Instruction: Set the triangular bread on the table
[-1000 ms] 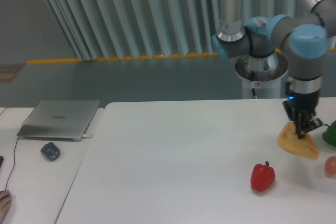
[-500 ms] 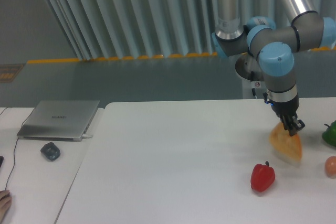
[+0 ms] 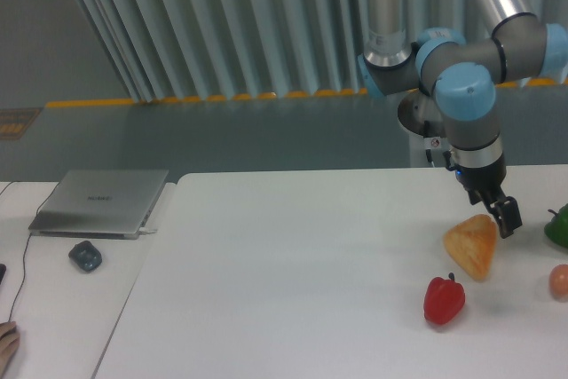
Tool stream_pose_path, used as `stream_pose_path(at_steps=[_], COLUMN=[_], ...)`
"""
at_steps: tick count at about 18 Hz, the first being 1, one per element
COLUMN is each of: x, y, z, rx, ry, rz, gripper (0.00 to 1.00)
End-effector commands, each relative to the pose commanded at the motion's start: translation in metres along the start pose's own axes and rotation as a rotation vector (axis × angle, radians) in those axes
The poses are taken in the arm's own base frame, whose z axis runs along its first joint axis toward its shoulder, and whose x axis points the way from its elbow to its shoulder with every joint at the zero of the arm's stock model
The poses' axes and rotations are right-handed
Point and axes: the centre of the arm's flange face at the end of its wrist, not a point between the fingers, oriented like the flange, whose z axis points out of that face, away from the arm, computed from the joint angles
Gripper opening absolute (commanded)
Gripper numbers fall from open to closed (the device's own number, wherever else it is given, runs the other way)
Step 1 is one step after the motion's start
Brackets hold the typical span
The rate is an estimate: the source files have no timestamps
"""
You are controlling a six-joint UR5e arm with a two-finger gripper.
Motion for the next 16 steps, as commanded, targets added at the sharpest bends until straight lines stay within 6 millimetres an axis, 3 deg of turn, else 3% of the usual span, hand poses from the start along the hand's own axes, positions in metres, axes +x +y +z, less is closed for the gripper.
stream_pose_path(at_steps=[3,7,9,11,13,16], x=[-0.026,-0.051,-0.053,-0.059,-0.062,-0.061], y=[0.042,0.079,0.083,0.080,0.076,0.074], z=[-0.002,0.011,0.016,0.037,0.045,0.043], rx=[0.058,0.076,0.078,0.091,0.100,0.104], ry=[0.005,0.019,0.022,0.051,0.054,0.051], rz=[0.095,0.232,0.255,0.263,0.265,0.260], gripper=[1.00,1.00,1.00,1.00,1.00,1.00])
